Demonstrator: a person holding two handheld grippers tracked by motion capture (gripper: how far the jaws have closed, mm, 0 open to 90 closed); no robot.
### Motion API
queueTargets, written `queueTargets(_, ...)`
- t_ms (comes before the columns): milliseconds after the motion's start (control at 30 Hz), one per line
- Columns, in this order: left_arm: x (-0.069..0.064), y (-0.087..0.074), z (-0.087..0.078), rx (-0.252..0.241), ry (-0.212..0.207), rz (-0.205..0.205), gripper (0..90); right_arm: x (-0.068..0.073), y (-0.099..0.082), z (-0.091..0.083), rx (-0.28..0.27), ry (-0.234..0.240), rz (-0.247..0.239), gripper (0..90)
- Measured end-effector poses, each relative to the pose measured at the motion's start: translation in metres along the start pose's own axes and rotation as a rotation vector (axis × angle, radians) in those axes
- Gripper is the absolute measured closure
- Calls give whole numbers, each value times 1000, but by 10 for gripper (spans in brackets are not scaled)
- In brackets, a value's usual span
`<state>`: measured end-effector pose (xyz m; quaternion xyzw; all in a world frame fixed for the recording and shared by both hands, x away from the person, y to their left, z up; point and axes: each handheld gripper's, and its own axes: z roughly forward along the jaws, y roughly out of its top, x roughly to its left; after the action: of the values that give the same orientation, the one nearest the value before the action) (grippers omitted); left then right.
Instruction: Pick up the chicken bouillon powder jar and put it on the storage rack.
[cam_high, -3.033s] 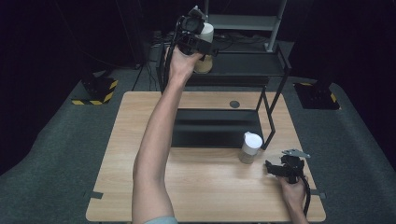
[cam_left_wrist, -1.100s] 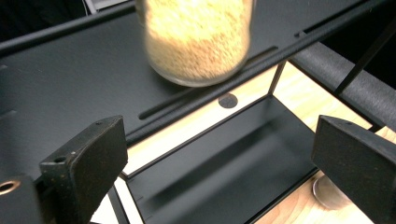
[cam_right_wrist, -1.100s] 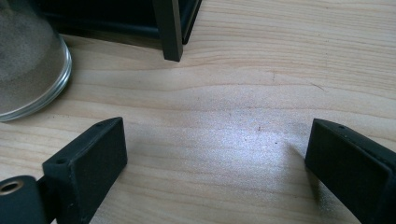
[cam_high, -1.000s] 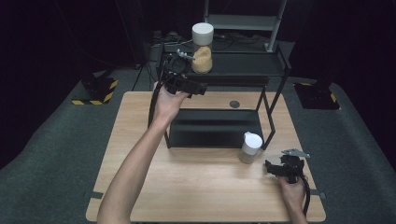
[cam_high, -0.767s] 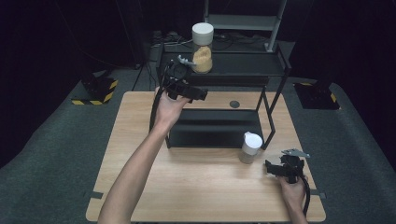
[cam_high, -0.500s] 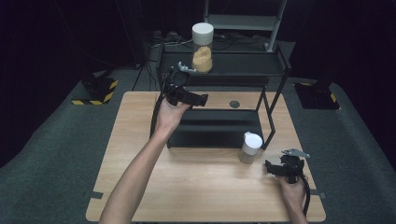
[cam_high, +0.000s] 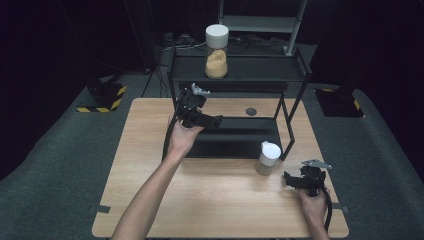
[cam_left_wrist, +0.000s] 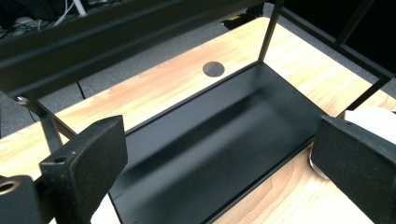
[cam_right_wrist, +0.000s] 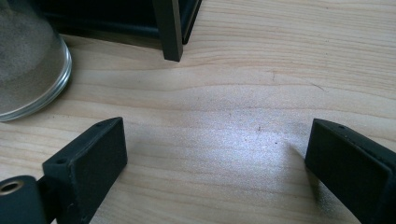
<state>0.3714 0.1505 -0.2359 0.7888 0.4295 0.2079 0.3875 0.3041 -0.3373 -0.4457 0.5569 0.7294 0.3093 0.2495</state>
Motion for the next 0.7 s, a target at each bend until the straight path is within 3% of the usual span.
queueTargets(700,-1,-39,28,26,-22,-31,37,0,0,0,1,0,0,45)
